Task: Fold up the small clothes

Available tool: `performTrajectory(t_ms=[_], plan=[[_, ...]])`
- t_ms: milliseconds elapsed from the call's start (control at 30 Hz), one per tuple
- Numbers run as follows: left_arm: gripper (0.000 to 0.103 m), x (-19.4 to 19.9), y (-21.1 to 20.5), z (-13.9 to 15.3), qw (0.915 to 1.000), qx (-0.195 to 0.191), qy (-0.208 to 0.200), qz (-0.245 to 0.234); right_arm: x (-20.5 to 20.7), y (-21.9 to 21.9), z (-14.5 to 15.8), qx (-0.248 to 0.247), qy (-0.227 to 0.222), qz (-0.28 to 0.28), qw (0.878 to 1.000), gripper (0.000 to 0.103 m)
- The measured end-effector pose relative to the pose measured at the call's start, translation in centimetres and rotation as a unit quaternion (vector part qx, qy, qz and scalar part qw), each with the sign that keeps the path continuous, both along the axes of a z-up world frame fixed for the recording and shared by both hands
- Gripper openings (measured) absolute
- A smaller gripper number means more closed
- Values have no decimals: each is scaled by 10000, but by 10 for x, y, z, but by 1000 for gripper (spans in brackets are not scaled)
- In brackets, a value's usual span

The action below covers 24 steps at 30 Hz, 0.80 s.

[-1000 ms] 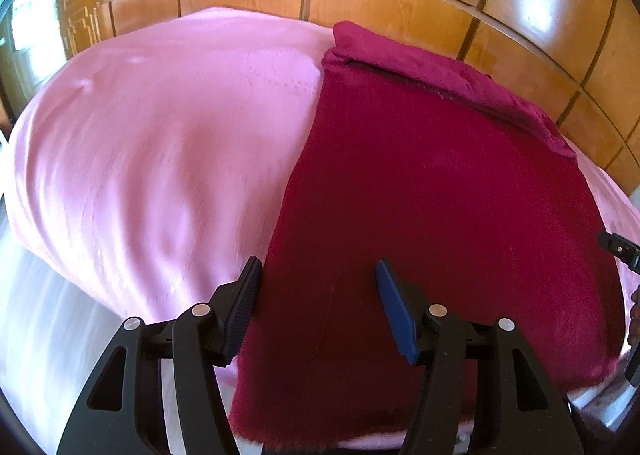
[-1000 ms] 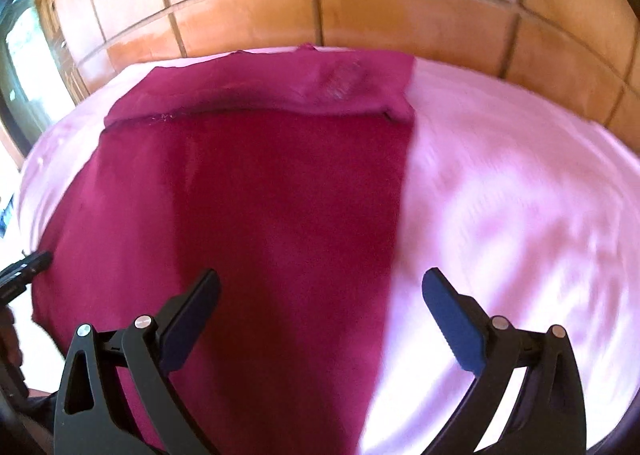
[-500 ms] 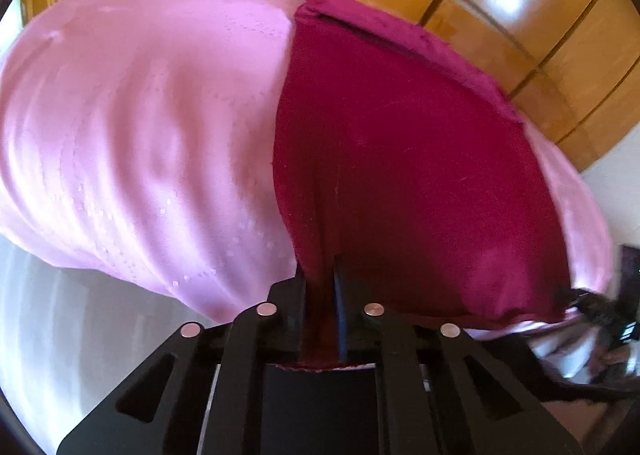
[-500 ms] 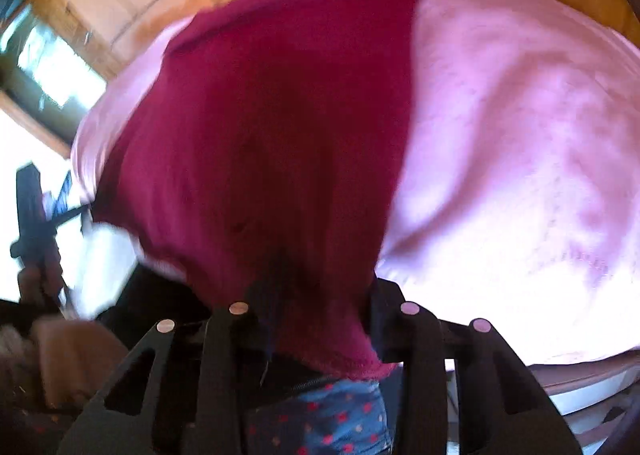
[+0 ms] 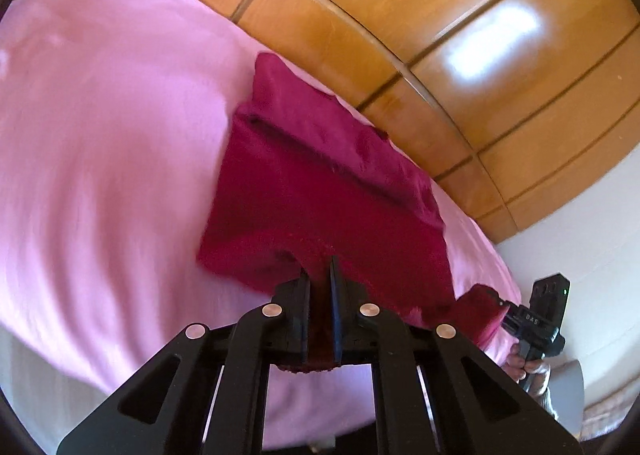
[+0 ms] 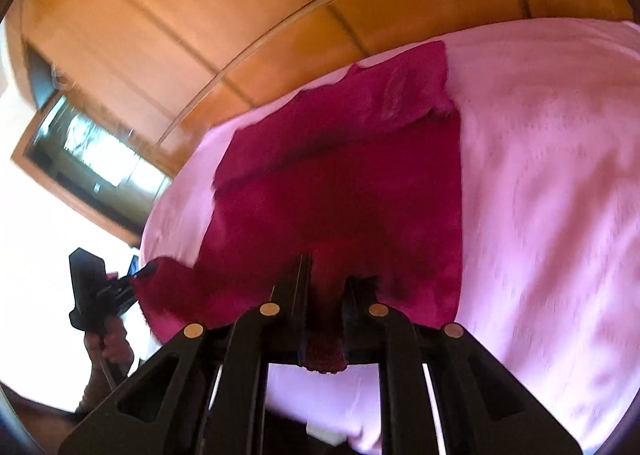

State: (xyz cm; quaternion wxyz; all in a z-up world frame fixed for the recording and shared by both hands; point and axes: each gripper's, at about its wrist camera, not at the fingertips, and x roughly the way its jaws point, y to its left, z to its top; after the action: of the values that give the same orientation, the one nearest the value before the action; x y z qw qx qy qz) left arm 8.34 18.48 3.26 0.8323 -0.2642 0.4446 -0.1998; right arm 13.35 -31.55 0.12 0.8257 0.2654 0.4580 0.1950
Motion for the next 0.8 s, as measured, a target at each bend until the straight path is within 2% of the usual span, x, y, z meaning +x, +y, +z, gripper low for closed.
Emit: performTrajectory(t_ms=[300, 333, 367, 400, 433, 467, 500, 533, 600, 700, 800], plan=[[7, 89, -8, -2, 9993, 293, 141, 208, 56, -16, -21, 46, 209, -541, 9983, 13], [7, 99, -7, -4, 9992, 250, 207, 222, 59, -17, -22, 76, 220, -602, 9979, 20], [7, 104, -6, -5, 9993, 197, 230, 235, 61, -26, -24, 238, 214, -625, 9975, 42], [12, 110, -1, -6, 9987, 215, 269, 386, 58, -34, -23, 410, 146, -634, 9970, 58], [28, 115, 4, -8, 9977, 244, 330, 543, 56, -36, -21, 460, 54, -716, 9964, 83], [40, 116, 11, -9, 9966, 207, 386, 701, 52, -42, -16, 471, -84, -830, 9954, 92], [65, 115, 23, -10, 9948, 39, 425, 921, 49, -46, -13, 545, -144, -857, 9947, 92], [71, 112, 33, -12, 9928, -106, 430, 1113, 45, -50, -12, 656, -170, -862, 9940, 93], [71, 103, 50, -16, 9908, -226, 448, 1256, 33, -59, -11, 645, -198, -905, 9936, 95], [71, 80, 56, -23, 9943, 63, 353, 1003, 15, -62, -20, 466, -76, -870, 9951, 95], [71, 61, 51, -31, 9971, 170, 297, 686, -7, -54, -35, 201, 81, -766, 9968, 93]])
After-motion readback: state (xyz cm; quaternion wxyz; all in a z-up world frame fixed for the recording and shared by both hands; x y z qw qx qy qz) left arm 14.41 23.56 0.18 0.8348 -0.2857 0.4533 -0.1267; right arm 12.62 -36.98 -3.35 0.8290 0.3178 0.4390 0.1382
